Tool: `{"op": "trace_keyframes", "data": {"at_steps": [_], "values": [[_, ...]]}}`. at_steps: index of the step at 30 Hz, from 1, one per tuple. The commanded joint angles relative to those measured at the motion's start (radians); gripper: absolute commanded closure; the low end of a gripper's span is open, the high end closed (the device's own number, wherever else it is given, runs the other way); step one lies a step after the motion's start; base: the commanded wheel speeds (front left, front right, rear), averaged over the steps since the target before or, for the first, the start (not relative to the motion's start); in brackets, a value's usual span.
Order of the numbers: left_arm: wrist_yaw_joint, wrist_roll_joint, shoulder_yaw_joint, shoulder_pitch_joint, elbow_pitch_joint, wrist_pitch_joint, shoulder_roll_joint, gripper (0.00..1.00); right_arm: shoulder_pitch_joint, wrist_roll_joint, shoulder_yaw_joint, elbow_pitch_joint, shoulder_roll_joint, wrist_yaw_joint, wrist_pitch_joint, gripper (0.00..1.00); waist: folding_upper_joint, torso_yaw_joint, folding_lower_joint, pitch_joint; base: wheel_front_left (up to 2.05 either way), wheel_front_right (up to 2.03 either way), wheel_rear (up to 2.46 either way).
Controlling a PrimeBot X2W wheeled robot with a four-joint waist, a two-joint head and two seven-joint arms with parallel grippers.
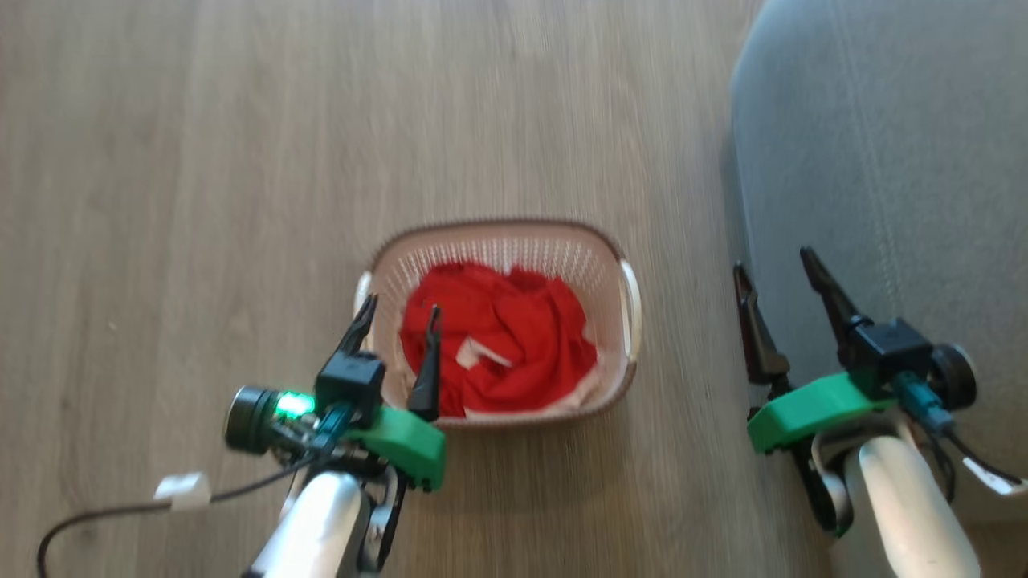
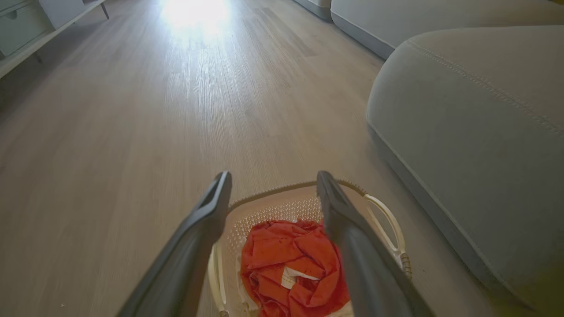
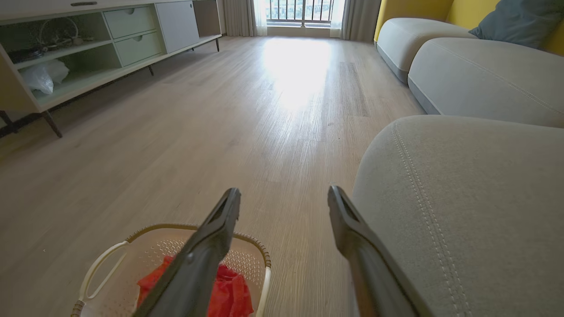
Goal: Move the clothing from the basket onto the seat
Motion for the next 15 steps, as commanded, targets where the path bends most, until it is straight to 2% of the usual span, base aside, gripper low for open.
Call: {"op": "trace_keyframes", "data": {"at_steps": [1, 15], "values": [[-0.005, 0.009, 0.022, -0.035, -0.014, -0.013, 0.0, 0.0, -0.021, -0.01, 0.017, -0.036, 0.0, 0.007, -0.009, 0.0, 0.0, -0.03, 0.0, 0.089, 0.0, 0.0, 0.0], [-0.083, 0.059, -0.141, -0.403, 0.358, -0.013, 0.0, 0.0, -0.044, -0.019, -0.038, -0.184, 0.0, 0.007, -0.009, 0.0, 0.0, -0.059, 0.0, 0.437, 0.0, 0.0, 0.0]]}}
